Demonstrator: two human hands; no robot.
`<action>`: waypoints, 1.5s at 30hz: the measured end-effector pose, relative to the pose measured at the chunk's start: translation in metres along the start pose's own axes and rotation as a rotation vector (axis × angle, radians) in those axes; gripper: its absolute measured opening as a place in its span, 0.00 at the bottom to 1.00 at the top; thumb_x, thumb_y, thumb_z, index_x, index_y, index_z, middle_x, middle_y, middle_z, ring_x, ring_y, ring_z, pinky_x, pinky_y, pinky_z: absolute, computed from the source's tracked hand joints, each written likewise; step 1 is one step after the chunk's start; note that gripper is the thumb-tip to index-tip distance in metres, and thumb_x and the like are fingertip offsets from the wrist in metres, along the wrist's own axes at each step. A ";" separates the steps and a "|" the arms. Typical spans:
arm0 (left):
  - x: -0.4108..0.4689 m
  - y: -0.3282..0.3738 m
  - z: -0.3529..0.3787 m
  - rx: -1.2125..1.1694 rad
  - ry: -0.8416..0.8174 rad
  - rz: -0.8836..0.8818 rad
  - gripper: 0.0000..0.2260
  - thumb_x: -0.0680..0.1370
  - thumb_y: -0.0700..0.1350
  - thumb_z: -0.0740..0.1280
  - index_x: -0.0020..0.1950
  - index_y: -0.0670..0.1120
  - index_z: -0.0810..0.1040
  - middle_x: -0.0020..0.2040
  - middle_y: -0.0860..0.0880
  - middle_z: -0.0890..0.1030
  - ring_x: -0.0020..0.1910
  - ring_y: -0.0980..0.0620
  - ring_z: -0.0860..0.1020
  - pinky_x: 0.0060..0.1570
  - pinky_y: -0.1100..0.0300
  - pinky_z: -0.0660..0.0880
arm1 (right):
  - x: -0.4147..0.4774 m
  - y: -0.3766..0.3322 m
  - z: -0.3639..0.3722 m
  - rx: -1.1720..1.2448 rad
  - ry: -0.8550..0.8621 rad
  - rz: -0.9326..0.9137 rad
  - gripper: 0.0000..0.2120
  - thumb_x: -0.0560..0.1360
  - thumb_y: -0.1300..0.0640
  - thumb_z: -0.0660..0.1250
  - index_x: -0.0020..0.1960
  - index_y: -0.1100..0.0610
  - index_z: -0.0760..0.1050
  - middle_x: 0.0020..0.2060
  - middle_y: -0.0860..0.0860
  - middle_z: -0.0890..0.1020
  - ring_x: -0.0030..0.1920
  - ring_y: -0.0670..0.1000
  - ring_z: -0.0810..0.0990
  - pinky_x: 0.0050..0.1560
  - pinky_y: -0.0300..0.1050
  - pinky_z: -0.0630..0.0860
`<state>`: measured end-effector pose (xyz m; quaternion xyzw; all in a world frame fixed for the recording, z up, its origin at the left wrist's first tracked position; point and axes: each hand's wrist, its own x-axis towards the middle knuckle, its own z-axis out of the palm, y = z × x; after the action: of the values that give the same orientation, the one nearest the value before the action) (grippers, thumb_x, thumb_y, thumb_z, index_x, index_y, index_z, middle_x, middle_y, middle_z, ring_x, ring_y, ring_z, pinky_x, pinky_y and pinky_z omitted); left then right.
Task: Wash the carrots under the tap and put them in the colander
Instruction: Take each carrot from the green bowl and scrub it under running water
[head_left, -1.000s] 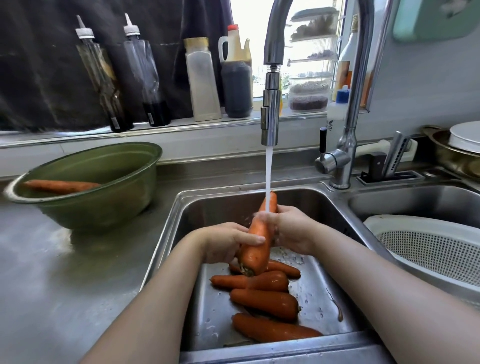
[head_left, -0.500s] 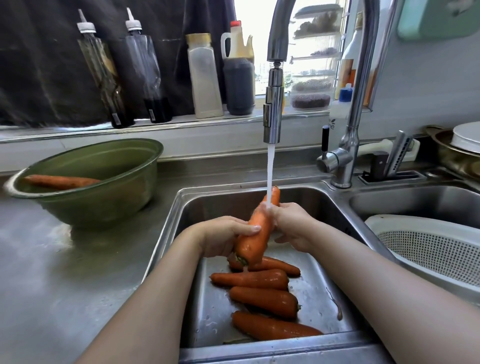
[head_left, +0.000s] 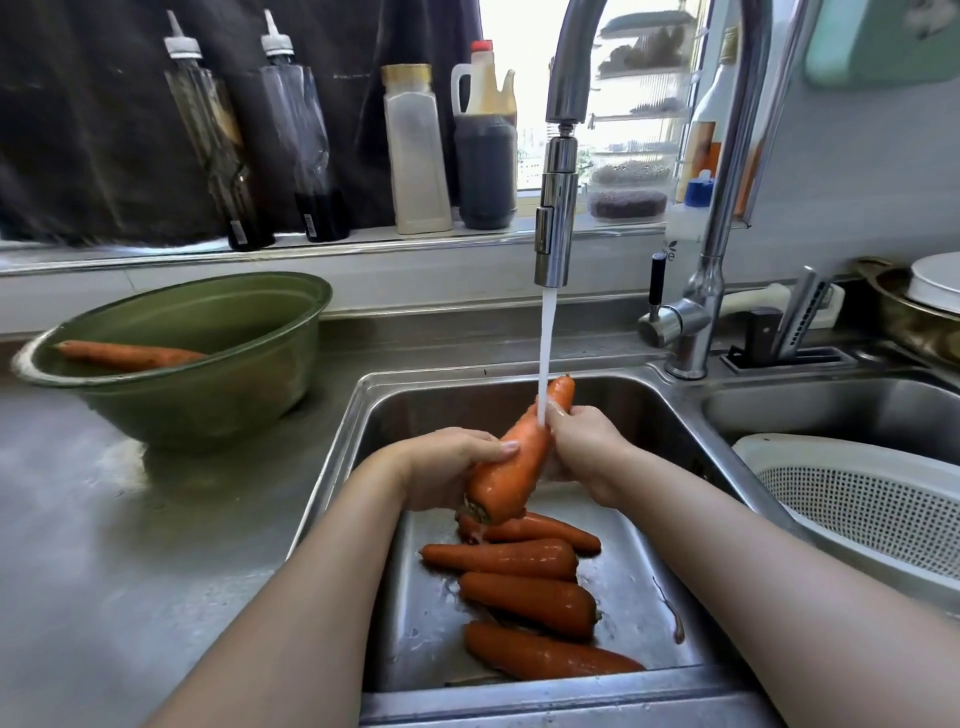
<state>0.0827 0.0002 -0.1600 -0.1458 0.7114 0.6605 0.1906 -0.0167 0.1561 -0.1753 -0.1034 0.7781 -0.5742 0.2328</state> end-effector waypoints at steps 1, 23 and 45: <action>0.000 0.001 0.001 0.011 0.010 0.003 0.22 0.81 0.52 0.69 0.71 0.42 0.72 0.63 0.38 0.82 0.60 0.39 0.83 0.61 0.43 0.80 | 0.001 0.000 0.001 -0.025 0.041 0.005 0.24 0.84 0.39 0.58 0.65 0.57 0.76 0.54 0.58 0.83 0.54 0.60 0.83 0.59 0.60 0.82; -0.003 -0.001 -0.009 0.302 0.191 0.026 0.18 0.82 0.54 0.68 0.70 0.49 0.78 0.60 0.44 0.84 0.57 0.44 0.84 0.58 0.47 0.81 | -0.012 -0.001 -0.022 0.267 -0.302 0.070 0.15 0.79 0.60 0.73 0.62 0.64 0.77 0.40 0.58 0.86 0.41 0.54 0.87 0.54 0.57 0.82; 0.003 -0.002 -0.016 0.677 0.366 0.246 0.22 0.65 0.57 0.82 0.57 0.53 0.85 0.47 0.54 0.84 0.48 0.56 0.83 0.45 0.61 0.78 | -0.003 -0.009 -0.038 -0.321 -0.238 -0.339 0.06 0.77 0.49 0.75 0.53 0.45 0.88 0.48 0.43 0.87 0.50 0.44 0.85 0.48 0.37 0.80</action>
<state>0.0800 -0.0157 -0.1619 -0.1038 0.9231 0.3698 0.0175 -0.0326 0.1866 -0.1577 -0.3350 0.7978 -0.4579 0.2038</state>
